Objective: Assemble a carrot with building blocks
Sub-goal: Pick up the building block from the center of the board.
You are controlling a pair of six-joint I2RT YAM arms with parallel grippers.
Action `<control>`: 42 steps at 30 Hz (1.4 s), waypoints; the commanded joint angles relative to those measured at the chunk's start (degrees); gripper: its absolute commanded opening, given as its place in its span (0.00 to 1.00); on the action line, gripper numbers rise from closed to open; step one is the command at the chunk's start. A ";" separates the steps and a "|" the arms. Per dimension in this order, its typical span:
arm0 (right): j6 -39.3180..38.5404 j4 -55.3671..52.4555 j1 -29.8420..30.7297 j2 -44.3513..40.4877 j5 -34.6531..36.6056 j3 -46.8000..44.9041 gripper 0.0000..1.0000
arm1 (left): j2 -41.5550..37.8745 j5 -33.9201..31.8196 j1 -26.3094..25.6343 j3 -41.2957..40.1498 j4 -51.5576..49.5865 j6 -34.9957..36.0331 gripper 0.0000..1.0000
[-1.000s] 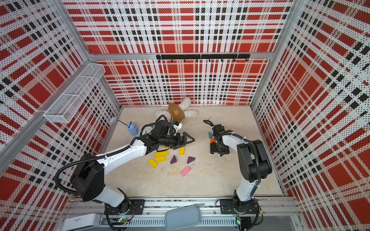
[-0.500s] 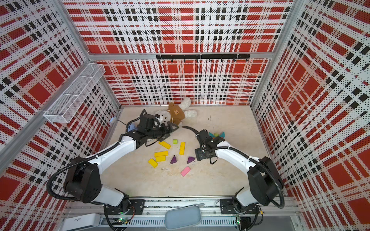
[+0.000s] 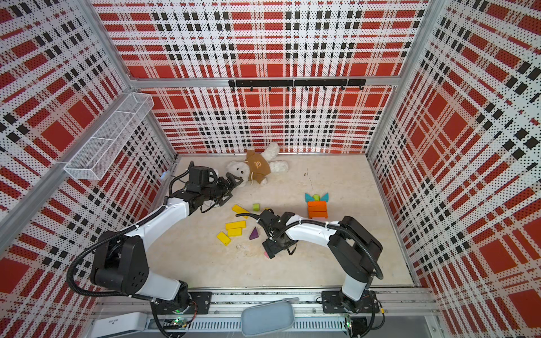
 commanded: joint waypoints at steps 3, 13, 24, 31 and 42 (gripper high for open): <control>0.21 2.53 1.37 2.53 -1.32 2.46 0.89 | 1.10 2.28 -1.76 -0.05 1.96 -1.07 1.00; 1.14 1.73 3.34 5.83 -0.33 4.34 0.78 | 0.95 2.63 -1.83 -0.42 2.72 -1.51 0.99; 4.13 -1.37 4.50 4.29 4.77 4.39 0.68 | 1.24 3.13 -1.95 -0.51 3.26 -1.77 1.00; 5.00 -3.11 4.63 4.62 4.85 4.78 0.79 | 1.45 3.25 -2.16 -0.56 3.43 -1.69 1.00; 8.41 -2.76 5.60 2.72 4.97 2.28 0.72 | 1.59 4.05 -2.42 -0.51 3.87 -1.93 0.99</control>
